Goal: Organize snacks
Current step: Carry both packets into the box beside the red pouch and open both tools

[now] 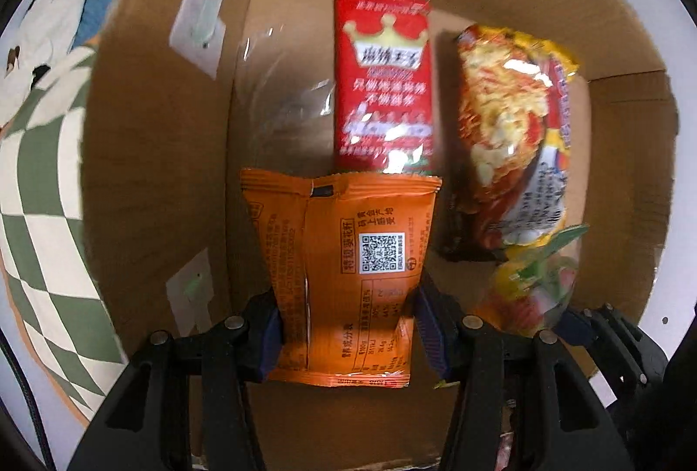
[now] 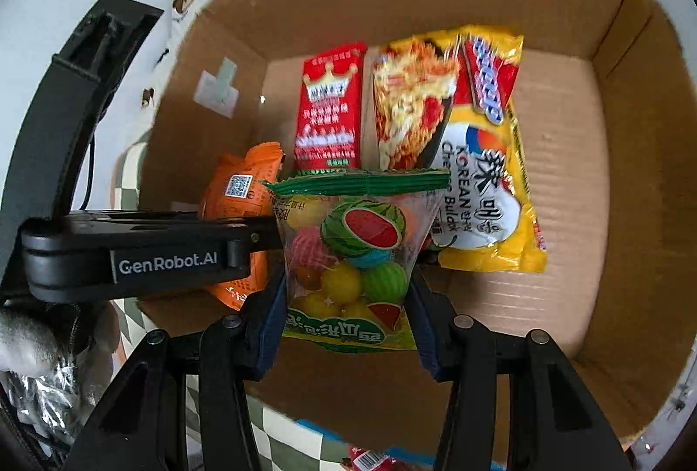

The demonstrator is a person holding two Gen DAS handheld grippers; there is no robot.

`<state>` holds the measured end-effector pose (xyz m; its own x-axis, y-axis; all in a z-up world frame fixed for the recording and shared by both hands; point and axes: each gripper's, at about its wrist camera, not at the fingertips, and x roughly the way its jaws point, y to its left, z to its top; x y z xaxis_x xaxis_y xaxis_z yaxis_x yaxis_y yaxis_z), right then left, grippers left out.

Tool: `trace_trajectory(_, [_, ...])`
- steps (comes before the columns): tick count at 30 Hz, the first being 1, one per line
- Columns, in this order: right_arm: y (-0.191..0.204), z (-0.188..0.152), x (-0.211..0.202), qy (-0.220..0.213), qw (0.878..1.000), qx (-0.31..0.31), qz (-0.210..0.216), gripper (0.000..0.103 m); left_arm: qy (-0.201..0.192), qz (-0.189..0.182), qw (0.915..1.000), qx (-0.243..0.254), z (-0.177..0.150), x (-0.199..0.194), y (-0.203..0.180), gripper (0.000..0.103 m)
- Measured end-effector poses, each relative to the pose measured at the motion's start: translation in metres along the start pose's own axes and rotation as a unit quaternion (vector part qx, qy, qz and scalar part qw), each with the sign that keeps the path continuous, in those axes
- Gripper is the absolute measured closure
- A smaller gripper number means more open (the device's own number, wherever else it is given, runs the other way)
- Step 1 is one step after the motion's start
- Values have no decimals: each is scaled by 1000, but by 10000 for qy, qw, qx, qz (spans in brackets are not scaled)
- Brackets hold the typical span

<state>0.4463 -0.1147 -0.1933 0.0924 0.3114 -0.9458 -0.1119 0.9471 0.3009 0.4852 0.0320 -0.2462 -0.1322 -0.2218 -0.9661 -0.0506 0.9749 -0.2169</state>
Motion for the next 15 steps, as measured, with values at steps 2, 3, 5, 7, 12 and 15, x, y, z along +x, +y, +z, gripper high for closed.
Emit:
trace_trajectory(2, [0, 1, 14, 378, 9992, -63, 75, 49, 85, -73, 9999, -73, -2, 6, 2, 52])
trace_trajectory(3, [0, 1, 22, 586, 9983, -48, 33, 46, 102, -66, 9999, -60, -3, 8, 2, 51])
trace_trajectory(5, [-3, 3, 30, 730, 9972, -18, -170, 22, 88, -123, 9999, -59, -6, 10, 2, 45])
trace_trajectory(7, [-6, 4, 29, 681, 9975, 82, -185, 10, 96, -227, 9997, 0, -10, 12, -1, 33])
trace_trajectory(12, [-10, 4, 21, 616, 9975, 87, -338, 10, -71, -130, 9998, 132, -18, 9, -12, 22])
trace_trajectory(15, [-16, 3, 9, 504, 9979, 112, -402, 9, -243, -53, 9996, 127, -20, 3, -17, 21])
